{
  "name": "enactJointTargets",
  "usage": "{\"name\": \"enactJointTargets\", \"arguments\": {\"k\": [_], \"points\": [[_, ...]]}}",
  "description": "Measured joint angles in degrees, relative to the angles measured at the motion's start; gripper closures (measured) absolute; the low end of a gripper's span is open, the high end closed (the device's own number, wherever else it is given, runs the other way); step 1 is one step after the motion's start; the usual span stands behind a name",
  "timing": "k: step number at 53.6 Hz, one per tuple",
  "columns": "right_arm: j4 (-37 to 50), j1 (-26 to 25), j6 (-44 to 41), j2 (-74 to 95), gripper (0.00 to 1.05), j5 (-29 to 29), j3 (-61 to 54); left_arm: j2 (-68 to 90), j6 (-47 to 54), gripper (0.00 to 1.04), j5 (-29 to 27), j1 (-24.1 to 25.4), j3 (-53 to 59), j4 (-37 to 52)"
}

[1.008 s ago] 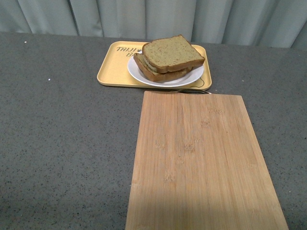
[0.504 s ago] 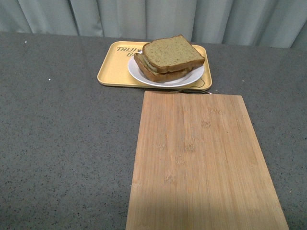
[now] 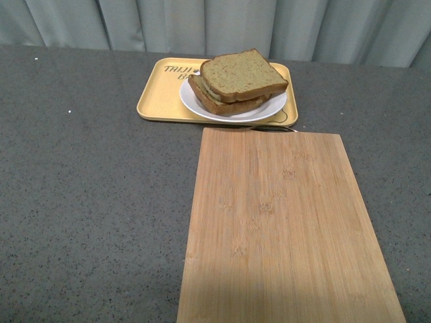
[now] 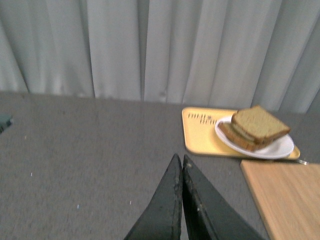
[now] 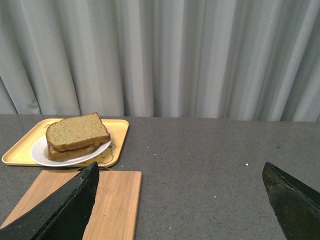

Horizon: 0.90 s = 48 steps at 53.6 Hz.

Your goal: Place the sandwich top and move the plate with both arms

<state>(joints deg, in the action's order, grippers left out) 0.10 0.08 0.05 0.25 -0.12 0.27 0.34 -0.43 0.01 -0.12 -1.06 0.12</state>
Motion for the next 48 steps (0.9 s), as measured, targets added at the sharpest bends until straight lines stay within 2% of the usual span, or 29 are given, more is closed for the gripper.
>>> {"name": "enactJointTargets", "arguments": {"k": [9, 11, 22, 27, 37, 48], "points": [[0.00, 0.00, 0.02, 0.00, 0.09, 0.00, 0.00, -0.04, -0.02, 0.99, 0.00, 0.00, 0.00, 0.00], [0.00, 0.00, 0.00, 0.00, 0.09, 0.00, 0.00, -0.04, -0.02, 0.90, 0.00, 0.00, 0.00, 0.00], [0.00, 0.00, 0.00, 0.00, 0.09, 0.00, 0.00, -0.04, -0.02, 0.58, 0.00, 0.00, 0.00, 0.00], [-0.02, 0.00, 0.00, 0.00, 0.09, 0.00, 0.00, -0.04, -0.02, 0.37, 0.00, 0.00, 0.00, 0.00], [0.00, 0.00, 0.00, 0.00, 0.09, 0.00, 0.00, -0.04, 0.00, 0.06, 0.00, 0.00, 0.00, 0.00], [-0.02, 0.00, 0.00, 0.00, 0.09, 0.00, 0.00, -0.04, 0.02, 0.07, 0.00, 0.00, 0.00, 0.00]]}}
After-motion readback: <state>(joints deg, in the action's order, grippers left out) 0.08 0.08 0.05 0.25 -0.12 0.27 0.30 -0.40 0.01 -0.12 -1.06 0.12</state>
